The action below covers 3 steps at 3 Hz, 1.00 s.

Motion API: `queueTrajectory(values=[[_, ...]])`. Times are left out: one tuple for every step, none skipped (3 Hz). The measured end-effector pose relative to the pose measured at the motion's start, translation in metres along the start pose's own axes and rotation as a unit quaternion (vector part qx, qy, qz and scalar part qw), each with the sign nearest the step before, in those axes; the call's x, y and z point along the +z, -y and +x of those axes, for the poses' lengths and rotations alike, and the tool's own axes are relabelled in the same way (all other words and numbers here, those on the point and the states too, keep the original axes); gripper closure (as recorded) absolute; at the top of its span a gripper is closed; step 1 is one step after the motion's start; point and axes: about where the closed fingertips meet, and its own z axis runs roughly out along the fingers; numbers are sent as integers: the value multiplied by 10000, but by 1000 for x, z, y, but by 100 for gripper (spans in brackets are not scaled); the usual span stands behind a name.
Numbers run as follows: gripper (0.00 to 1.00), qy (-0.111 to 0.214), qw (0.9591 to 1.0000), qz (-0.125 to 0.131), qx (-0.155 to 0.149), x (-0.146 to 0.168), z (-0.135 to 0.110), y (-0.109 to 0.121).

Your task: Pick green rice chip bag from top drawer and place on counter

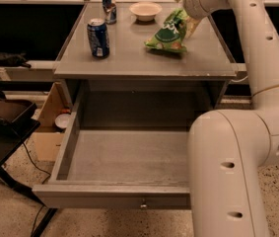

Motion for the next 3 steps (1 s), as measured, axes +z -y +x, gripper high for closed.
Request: queueTrajectory(values=[[0,-103,9999,-62,-71,-28,5,14],[0,-530,9972,-531,30,-91,24,13],[0,-1179,9854,-1197,274,-179,46,3]])
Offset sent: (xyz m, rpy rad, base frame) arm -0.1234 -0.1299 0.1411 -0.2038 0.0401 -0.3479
